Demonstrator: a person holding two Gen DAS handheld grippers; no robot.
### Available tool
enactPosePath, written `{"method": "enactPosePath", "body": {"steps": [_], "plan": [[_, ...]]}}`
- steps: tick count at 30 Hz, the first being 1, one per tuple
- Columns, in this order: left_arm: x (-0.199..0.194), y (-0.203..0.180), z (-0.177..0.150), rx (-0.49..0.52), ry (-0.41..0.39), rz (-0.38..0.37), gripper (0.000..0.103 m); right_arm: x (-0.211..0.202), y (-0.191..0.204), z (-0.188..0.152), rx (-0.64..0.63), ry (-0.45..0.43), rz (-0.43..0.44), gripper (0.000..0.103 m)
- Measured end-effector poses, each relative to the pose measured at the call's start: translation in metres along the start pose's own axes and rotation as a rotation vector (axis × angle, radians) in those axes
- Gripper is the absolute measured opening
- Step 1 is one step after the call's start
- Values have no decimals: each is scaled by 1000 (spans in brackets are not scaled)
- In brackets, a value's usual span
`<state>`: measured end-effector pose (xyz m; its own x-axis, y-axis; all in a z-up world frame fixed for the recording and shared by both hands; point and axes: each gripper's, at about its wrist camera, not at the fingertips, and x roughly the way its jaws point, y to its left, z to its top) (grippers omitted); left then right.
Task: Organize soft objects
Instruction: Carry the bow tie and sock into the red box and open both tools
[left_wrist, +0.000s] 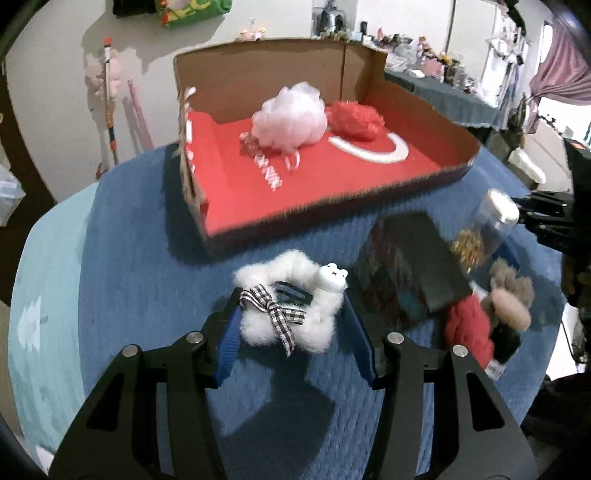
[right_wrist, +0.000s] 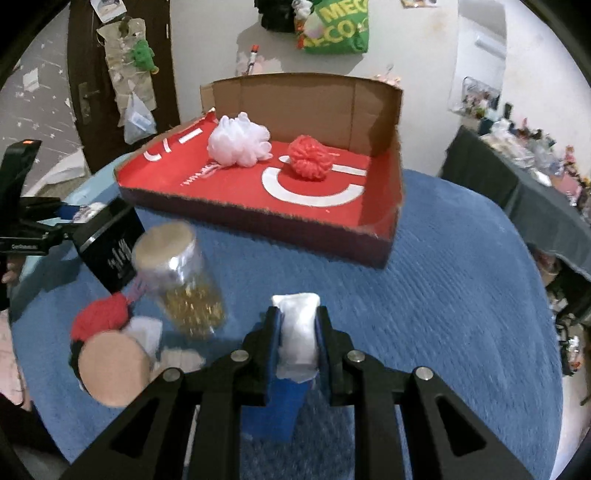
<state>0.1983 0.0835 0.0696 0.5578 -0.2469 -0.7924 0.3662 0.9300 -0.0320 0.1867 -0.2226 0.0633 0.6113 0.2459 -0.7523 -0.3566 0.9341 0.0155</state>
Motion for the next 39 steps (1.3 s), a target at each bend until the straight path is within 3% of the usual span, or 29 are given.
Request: {"method": "enactPosePath", "body": {"steps": [9, 19, 27, 39], "plan": [[1, 1, 45, 55, -41, -68, 50, 15, -2, 46, -1, 24, 173, 20], [34, -23, 107, 100, -13, -214, 50, 57, 1, 109, 13, 64, 257, 20], [83, -48, 142, 197, 86, -201, 50, 103, 1, 136, 7, 152, 218, 20], [135, -39, 158, 167, 183, -140, 50, 144, -3, 139, 20, 240, 169, 22]]}}
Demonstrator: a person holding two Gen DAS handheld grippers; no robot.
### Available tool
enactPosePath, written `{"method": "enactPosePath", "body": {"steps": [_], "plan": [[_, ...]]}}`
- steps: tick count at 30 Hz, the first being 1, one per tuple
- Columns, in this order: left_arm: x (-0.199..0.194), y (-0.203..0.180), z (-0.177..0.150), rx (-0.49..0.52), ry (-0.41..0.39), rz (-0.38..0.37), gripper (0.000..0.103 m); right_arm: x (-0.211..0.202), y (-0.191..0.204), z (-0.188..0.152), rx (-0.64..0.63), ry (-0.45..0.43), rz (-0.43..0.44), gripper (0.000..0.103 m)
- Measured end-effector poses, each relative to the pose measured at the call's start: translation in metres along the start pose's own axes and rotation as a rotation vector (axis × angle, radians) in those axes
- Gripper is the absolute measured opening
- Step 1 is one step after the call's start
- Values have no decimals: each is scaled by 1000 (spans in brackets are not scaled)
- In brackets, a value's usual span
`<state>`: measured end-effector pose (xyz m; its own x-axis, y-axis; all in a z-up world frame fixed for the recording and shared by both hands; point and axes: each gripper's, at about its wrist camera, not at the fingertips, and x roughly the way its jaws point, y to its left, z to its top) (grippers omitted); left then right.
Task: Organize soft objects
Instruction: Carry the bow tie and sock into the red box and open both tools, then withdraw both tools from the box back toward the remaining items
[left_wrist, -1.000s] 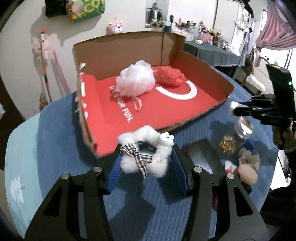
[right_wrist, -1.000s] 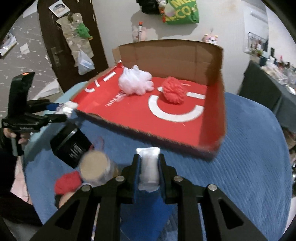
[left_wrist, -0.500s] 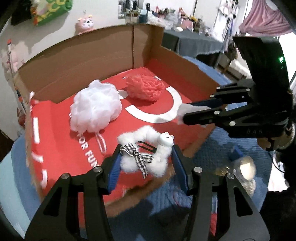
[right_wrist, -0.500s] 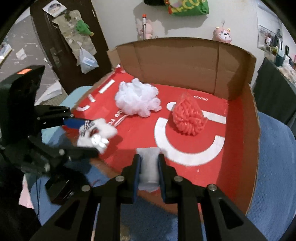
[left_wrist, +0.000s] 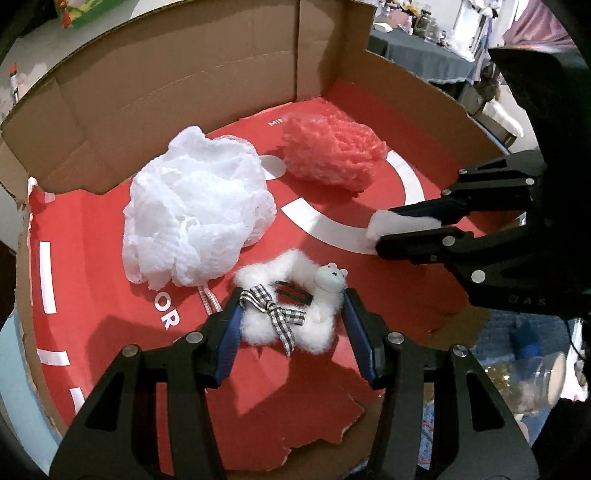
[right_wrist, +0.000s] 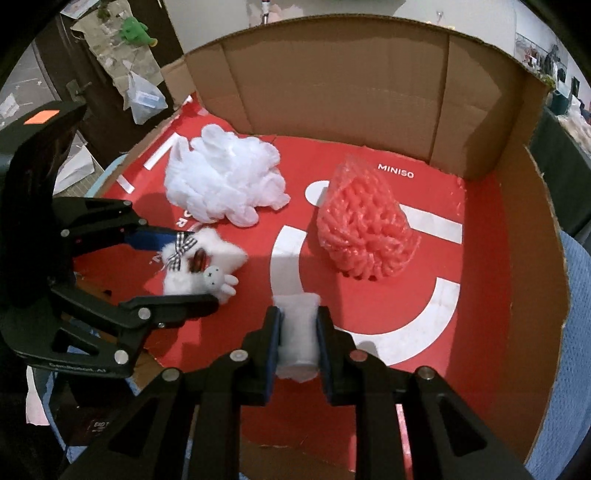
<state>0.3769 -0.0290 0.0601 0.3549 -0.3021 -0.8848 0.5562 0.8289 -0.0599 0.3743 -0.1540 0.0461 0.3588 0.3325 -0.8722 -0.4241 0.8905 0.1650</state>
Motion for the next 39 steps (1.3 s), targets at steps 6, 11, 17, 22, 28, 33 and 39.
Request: {"method": "enactPosePath", "body": {"steps": [6, 11, 17, 22, 28, 33, 39], "plan": [[4, -4, -4, 19, 8, 21, 55, 2, -2, -2, -2, 4, -17, 39], [4, -4, -5, 28, 3, 30, 68, -2, 0, -4, -24, -8, -40, 60], [-15, -4, -8, 16, -42, 29, 68, -15, 3, -5, -23, -37, -54, 63], [-38, -5, -13, -9, -76, 34, 68, -43, 8, -9, -15, -86, -61, 75], [-82, -16, -30, -55, -166, 36, 81, -85, 22, -18, -10, -165, -77, 84], [-133, -37, -49, -86, -292, 62, 82, -134, 44, -36, -19, -268, -94, 94], [-200, -72, -86, -127, -482, 99, 95, -197, 77, -73, -41, -418, -127, 103]]}}
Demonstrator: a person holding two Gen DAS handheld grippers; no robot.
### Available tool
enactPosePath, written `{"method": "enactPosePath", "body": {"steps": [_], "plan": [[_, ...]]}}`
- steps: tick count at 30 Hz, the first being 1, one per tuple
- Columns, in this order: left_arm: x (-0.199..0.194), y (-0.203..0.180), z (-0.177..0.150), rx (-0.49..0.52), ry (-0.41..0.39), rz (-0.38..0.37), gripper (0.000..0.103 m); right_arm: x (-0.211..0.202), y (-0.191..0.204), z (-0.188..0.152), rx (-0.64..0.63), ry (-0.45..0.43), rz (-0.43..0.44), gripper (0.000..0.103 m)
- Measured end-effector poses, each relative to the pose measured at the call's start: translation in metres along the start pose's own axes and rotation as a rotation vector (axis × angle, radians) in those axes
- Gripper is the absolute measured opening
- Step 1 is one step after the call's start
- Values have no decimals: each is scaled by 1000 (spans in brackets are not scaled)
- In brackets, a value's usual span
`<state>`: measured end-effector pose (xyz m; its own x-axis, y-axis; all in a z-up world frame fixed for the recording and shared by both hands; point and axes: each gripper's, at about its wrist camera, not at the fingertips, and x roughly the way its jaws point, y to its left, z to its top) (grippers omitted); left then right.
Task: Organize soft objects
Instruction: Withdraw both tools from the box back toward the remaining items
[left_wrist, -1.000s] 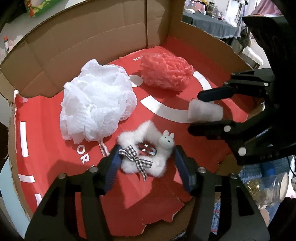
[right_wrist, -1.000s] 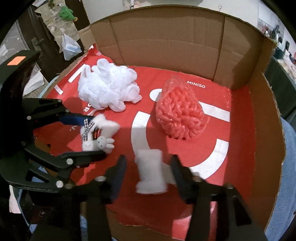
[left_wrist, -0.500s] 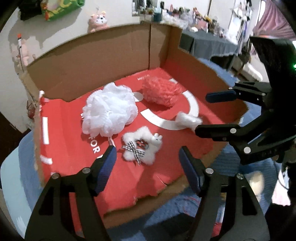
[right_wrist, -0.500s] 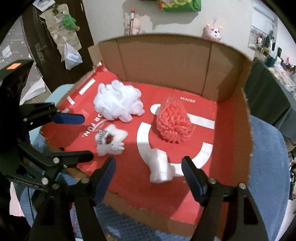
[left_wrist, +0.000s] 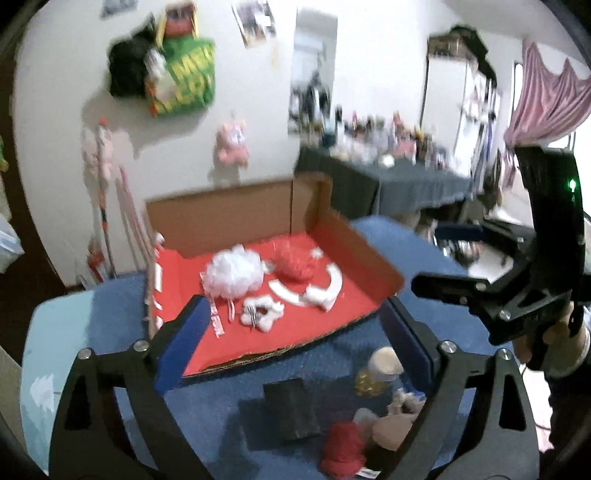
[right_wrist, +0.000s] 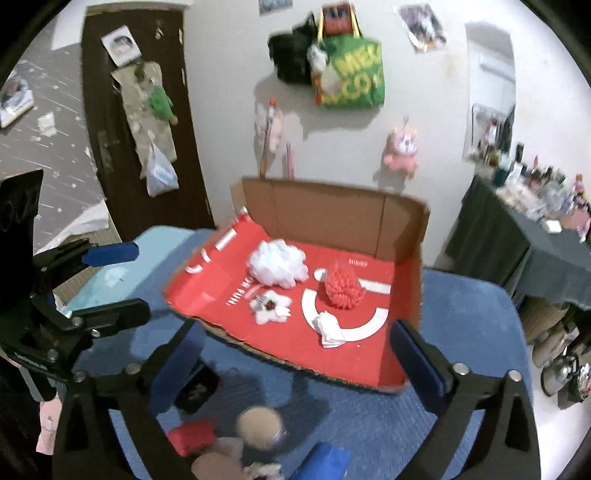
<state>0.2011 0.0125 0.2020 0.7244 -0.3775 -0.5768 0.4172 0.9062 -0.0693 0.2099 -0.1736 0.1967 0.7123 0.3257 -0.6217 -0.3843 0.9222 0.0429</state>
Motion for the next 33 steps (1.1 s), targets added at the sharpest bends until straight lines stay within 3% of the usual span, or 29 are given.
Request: {"method": "enactPosePath", "body": {"steps": [7, 14, 20, 27, 33], "plan": [[-86, -35, -34, -17, -241, 63, 100, -80, 32, -32, -23, -168, -61, 103], [-137, -62, -82, -45, -397, 107, 103, -122, 52, -78, -15, -267, -94, 103], [-145, -77, -125, -61, -416, 156, 103, -126, 60, -125, 12, -303, -172, 103], [-127, -83, -166, -89, -409, 231, 103, -109, 64, -176, 58, -356, -234, 103], [-94, -79, -190, -111, -341, 257, 103, -88, 61, -206, 67, -366, -302, 103]]}}
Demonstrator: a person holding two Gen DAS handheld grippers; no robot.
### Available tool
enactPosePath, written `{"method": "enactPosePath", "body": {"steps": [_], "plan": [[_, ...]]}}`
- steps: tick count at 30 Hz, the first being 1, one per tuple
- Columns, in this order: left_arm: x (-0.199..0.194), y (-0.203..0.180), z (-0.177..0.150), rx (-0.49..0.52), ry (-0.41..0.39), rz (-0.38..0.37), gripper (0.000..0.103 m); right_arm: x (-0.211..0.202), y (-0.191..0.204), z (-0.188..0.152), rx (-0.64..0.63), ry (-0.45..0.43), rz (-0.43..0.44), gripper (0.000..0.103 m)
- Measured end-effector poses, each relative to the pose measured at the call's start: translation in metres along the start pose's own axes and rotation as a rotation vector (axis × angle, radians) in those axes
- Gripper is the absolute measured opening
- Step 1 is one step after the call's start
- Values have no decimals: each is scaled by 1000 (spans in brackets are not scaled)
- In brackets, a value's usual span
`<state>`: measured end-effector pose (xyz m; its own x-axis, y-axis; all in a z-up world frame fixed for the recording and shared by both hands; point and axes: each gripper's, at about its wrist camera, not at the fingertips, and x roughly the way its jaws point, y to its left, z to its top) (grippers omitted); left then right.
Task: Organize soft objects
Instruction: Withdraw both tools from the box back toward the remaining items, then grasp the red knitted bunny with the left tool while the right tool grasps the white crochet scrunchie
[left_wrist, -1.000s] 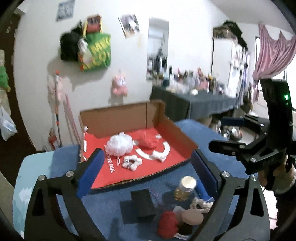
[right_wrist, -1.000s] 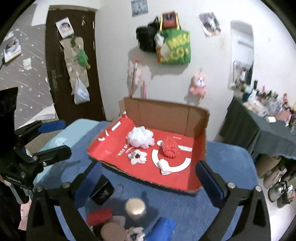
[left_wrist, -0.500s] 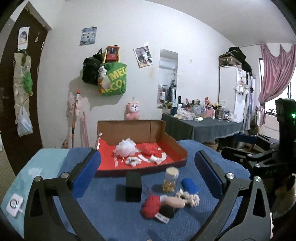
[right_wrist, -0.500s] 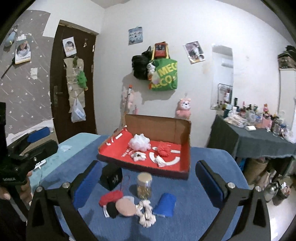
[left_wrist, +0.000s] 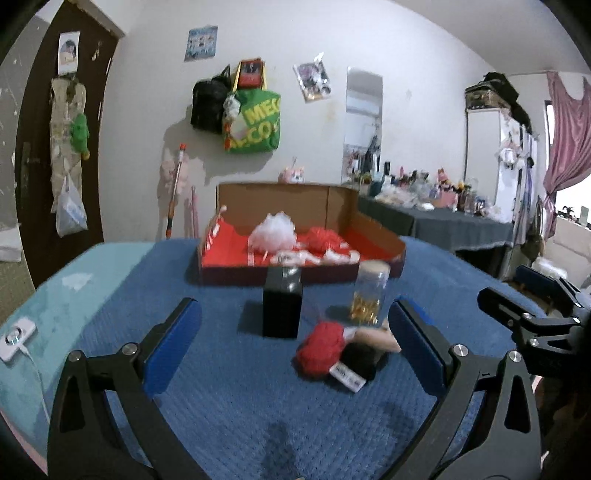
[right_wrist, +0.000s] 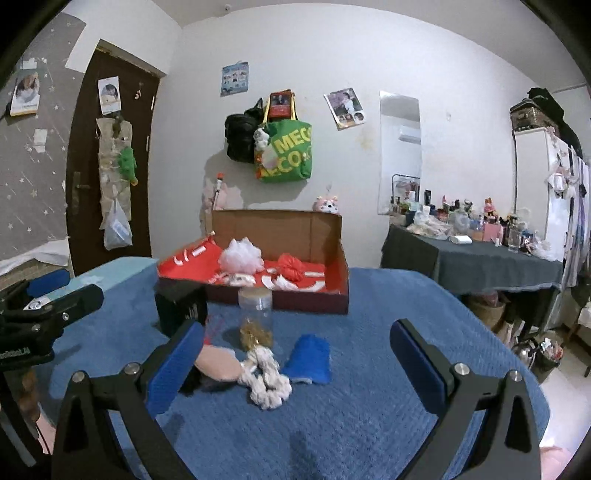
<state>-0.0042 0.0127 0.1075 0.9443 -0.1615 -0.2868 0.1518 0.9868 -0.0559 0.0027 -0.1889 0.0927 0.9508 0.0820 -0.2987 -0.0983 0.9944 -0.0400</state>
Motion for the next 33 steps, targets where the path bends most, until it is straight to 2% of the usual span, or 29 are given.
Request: {"method": "enactPosePath", "body": {"steps": [10, 16, 24, 30, 33], "plan": [[27, -1, -36, -15, 93, 16, 103, 26, -7, -33, 48, 110, 15, 103], [40, 1, -47, -22, 156, 18, 103, 38, -9, -47, 73, 179, 35, 103], [52, 2, -48, -11, 208, 4, 103, 53, -12, -48, 69, 245, 49, 103], [68, 4, -43, 15, 289, -14, 103, 73, -10, -43, 18, 332, 54, 103], [79, 6, -38, 27, 340, -50, 103, 84, -9, -41, -13, 386, 61, 103]]}}
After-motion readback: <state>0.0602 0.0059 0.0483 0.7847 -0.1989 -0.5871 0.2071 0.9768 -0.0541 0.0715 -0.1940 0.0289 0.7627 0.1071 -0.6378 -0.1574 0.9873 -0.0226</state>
